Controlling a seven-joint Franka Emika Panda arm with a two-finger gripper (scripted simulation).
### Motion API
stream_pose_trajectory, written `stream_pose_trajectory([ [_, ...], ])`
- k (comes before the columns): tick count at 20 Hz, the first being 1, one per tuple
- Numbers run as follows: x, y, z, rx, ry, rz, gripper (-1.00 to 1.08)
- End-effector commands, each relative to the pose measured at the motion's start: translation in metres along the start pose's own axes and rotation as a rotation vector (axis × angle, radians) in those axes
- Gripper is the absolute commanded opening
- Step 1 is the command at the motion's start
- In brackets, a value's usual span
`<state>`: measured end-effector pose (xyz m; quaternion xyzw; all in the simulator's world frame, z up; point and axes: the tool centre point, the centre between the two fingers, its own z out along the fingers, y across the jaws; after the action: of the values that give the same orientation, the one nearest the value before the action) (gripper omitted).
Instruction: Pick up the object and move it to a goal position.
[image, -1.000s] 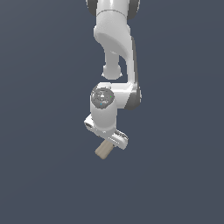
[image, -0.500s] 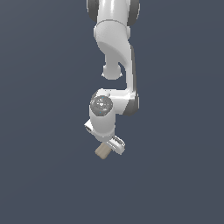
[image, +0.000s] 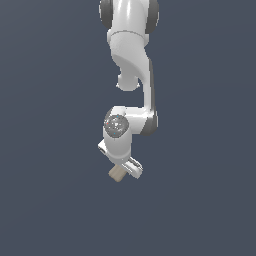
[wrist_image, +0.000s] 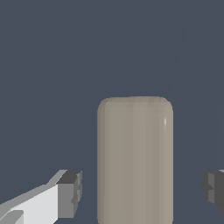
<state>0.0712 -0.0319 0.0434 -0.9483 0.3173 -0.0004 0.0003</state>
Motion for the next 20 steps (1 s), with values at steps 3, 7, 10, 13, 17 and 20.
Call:
stream_pose_trajectory([
  [3, -0.001, 0.001, 0.023, -0.001, -0.001, 0.002, 1.0],
  [7, 0.0, 0.0, 0.03, -0.001, -0.001, 0.003, 1.0],
  [10, 0.0, 0.0, 0.03, -0.001, -0.001, 0.003, -1.0],
  [13, 0.0, 0.0, 0.03, -0.001, -0.001, 0.003, -1.0],
  [17, 0.0, 0.0, 0.03, -0.001, -0.001, 0.003, -1.0],
  [20, 0.0, 0.0, 0.03, -0.001, -0.001, 0.003, -1.0],
])
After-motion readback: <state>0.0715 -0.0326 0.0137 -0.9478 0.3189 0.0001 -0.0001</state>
